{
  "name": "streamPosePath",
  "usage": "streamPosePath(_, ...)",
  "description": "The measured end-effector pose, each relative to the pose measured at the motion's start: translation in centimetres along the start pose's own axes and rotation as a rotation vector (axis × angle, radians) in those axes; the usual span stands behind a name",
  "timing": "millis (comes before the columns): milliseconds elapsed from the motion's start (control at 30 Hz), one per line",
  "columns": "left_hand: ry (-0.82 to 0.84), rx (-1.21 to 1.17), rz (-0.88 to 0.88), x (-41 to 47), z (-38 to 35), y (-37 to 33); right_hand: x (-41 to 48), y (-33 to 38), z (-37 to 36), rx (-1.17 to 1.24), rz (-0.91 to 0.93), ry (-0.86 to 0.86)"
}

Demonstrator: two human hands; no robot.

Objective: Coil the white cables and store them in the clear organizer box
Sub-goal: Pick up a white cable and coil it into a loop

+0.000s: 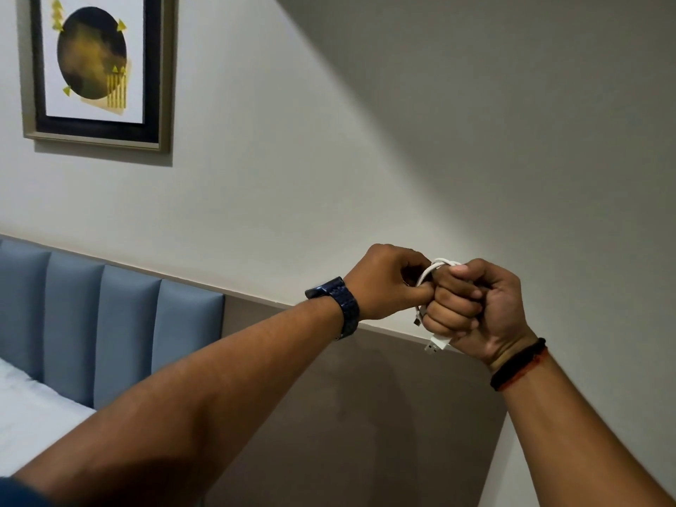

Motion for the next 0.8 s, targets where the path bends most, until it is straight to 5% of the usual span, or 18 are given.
streamPosePath(200, 0.04, 0.086, -0.022, -0.1, -0.9, -0.1, -1.5, 0.6, 2.0, -0.171, -0.013, -0.154)
streamPosePath(533, 0.153, -0.021, 0.191, 0.3, -1.9, 2.3, -4.5, 2.8, 5.5, -0.582, 0.063, -0.551)
streamPosePath(800, 0.013, -0.413, 0.439, -0.3, -3.0, 4.8, -4.5, 2.0, 7.4, -0.793, 0.052, -0.763)
Point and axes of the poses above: each hand's wrist, its own x-axis towards the middle knuckle, its own z-axis out of the back of the hand, y = z × x, the point moved 9 cm from there along x, towards the middle knuckle, and after that the axes turned 2 degrees about y, right-handed, at the moved point
